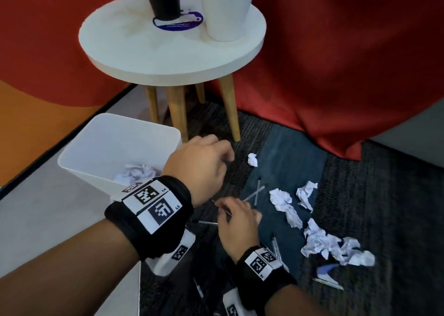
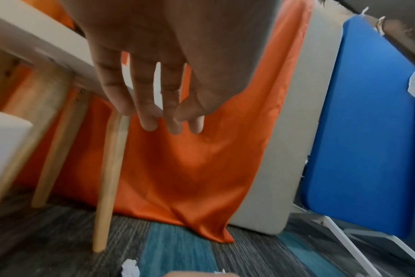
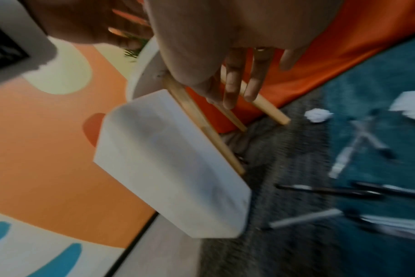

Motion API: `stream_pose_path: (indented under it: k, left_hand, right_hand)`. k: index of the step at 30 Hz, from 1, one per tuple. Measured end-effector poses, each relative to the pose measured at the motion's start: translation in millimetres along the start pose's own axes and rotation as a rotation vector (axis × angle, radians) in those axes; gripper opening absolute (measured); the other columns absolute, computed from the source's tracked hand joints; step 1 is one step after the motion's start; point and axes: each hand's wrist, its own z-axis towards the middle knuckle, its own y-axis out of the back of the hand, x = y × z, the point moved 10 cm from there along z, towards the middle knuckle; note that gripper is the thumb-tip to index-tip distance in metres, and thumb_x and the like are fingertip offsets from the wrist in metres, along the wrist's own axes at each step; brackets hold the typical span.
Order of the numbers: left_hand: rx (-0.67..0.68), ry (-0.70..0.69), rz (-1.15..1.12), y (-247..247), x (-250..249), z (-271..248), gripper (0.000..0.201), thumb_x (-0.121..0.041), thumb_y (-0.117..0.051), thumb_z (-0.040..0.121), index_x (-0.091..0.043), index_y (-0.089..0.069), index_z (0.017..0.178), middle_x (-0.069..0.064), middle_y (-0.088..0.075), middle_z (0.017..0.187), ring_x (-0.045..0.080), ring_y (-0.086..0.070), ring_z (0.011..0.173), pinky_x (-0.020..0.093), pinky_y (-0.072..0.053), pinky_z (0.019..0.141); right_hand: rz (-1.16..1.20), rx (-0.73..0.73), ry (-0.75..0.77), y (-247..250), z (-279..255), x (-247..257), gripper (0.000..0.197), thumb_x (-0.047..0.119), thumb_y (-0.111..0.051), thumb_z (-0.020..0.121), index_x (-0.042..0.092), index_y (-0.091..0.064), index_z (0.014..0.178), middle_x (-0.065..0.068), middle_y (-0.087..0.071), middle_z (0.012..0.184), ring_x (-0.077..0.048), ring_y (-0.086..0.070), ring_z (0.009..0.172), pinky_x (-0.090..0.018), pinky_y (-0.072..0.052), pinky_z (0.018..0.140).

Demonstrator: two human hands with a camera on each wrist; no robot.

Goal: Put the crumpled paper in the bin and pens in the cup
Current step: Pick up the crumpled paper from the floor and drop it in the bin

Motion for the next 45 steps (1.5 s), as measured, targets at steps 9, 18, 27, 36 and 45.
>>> stream_pose_path:
  k: [9, 18, 27, 36, 45]
  left_hand:
    - [0.24, -0.035, -0.05, -140.7, -16.5, 13.8, 0.02, -0.02, -0.045, 0.091, -0.032, -0.056, 0.101, -0.007, -0.054, 0.101, 0.02, -0.05, 0.103, 0.031, -0.04, 0.078]
    - [0.381, -0.063, -0.081, -245.3, -3.0, 31.6, 0.019, -0.02, -0.044, 0.091, -0.033, -0.057, 0.097, -0.005, -0.057, 0.104, 0.023, -0.053, 0.104, 0.038, -0.048, 0.084]
    - [0.439, -0.135, -0.037, -293.4, -19.2, 41.9, 0.024, -0.023, -0.045, 0.093, -0.029, -0.054, 0.114, -0.005, -0.053, 0.118, 0.02, -0.046, 0.116, 0.037, -0.046, 0.089]
    - [0.461, -0.14, -0.035, -310.8, -21.2, 41.7, 0.022, -0.023, -0.045, 0.094, -0.027, -0.05, 0.116, -0.002, -0.05, 0.119, 0.022, -0.044, 0.115, 0.039, -0.043, 0.088]
    - [0.672, -0.097, -0.015, -384.0, -6.3, 17.1, 0.069, -0.007, -0.048, 0.093, -0.025, -0.014, 0.151, 0.005, -0.031, 0.149, 0.031, -0.036, 0.132, 0.045, -0.038, 0.105]
  right_hand:
    - [-0.115, 0.028, -0.223, -23.0, -2.3, -123.0, 0.022, 0.016, -0.055, 0.082, 0.028, -0.064, 0.099, 0.002, -0.065, 0.1, -0.026, -0.056, 0.102, -0.039, -0.037, 0.086]
    - [-0.346, -0.099, -0.422, 1.3, 32.4, -220.5, 0.052, 0.028, -0.062, 0.084, 0.031, -0.044, 0.133, -0.004, -0.04, 0.142, -0.033, -0.04, 0.127, -0.048, -0.04, 0.098]
    - [-0.393, 0.323, -0.556, -18.6, 65.9, -260.5, 0.089, 0.01, -0.051, 0.091, 0.05, 0.005, 0.148, 0.004, 0.011, 0.162, -0.038, -0.022, 0.141, -0.057, -0.039, 0.102]
    - [-0.417, 0.178, -0.288, -30.0, 58.6, -241.3, 0.02, 0.007, -0.052, 0.091, 0.013, -0.053, 0.11, -0.009, -0.04, 0.116, -0.034, -0.057, 0.097, -0.042, -0.048, 0.077]
    - [-0.309, 0.111, -0.262, -36.0, 18.2, -231.0, 0.013, 0.019, -0.05, 0.096, 0.011, -0.06, 0.1, -0.008, -0.053, 0.108, -0.032, -0.06, 0.092, -0.033, -0.039, 0.072]
